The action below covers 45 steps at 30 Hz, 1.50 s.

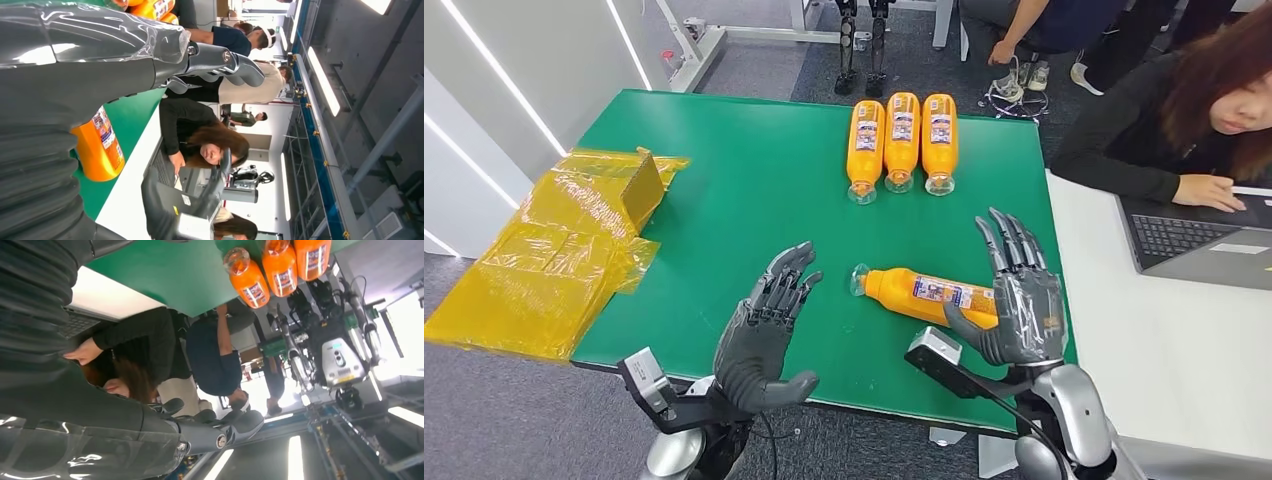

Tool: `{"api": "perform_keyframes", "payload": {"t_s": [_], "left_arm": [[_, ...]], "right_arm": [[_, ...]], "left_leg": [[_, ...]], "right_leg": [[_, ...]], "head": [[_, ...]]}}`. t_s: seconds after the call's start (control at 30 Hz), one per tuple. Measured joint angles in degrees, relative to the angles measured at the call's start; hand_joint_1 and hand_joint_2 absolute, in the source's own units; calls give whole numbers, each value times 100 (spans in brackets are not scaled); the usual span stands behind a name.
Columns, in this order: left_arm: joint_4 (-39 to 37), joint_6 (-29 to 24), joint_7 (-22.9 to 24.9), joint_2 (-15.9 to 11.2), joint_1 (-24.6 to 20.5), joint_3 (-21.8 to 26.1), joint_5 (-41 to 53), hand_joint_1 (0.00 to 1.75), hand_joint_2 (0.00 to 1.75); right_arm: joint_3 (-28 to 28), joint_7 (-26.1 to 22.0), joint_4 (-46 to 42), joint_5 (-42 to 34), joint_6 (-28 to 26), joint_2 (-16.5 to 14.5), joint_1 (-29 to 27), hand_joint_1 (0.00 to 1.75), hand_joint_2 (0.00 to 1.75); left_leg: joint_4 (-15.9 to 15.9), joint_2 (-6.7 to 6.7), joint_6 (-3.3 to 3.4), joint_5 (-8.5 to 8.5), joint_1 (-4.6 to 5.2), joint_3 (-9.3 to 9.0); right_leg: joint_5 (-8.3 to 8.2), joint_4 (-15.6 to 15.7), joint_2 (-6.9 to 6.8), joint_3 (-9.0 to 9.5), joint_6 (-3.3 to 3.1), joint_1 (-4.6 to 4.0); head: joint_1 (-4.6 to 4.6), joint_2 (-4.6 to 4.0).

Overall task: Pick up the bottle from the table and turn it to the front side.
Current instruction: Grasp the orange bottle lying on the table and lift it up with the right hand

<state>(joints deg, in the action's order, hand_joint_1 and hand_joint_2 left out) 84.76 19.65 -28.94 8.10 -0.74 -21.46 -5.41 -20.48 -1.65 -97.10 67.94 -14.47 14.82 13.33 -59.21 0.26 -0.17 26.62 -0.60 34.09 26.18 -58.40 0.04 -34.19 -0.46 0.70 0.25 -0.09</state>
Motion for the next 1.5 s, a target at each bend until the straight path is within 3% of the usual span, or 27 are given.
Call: {"api": "perform_keyframes", "payload": {"t_s": [0.33, 0.6, 0.8, 1.1, 1.5], "left_arm": [[-142, -9, -12, -3, -40, -11, -107, 0, 175], [-209, -9, -39, -10, -42, -12, -121, 0, 175], [-222, -5, -45, -13, -38, -10, -119, 0, 175], [-237, 10, 64, -3, -80, -7, -57, 0, 175], [-268, 0, 164, -3, -91, -4, -38, 0, 175]], "right_arm": [[-592, 199, 789, -377, 806, 205, 662, 0, 175], [-754, 217, 1035, -408, 917, 290, 831, 0, 175], [-929, 216, 1333, -869, 1697, 421, 1112, 0, 175], [-1157, 307, 1985, -832, 1861, 444, 1715, 0, 175], [-1280, -28, 3400, -1604, 1970, 462, 2323, 0, 175]], "left_leg": [[0, -5, 0, 0, 0, 5], [0, -7, 0, 0, 0, 7], [0, -8, -1, -1, 0, 9], [-1, -9, -2, -2, 0, 8], [-2, -18, -2, -2, 0, 9]], "right_leg": [[1, 0, -4, -2, 0, 0], [1, 0, -7, -2, 0, 0], [1, 0, -9, -3, 0, 0], [0, -1, -9, -4, 1, 0], [0, 0, -12, -4, 1, 0]], "head": [[1, 0], [0, 0], [1, 0], [0, 0], [0, 0]]}}
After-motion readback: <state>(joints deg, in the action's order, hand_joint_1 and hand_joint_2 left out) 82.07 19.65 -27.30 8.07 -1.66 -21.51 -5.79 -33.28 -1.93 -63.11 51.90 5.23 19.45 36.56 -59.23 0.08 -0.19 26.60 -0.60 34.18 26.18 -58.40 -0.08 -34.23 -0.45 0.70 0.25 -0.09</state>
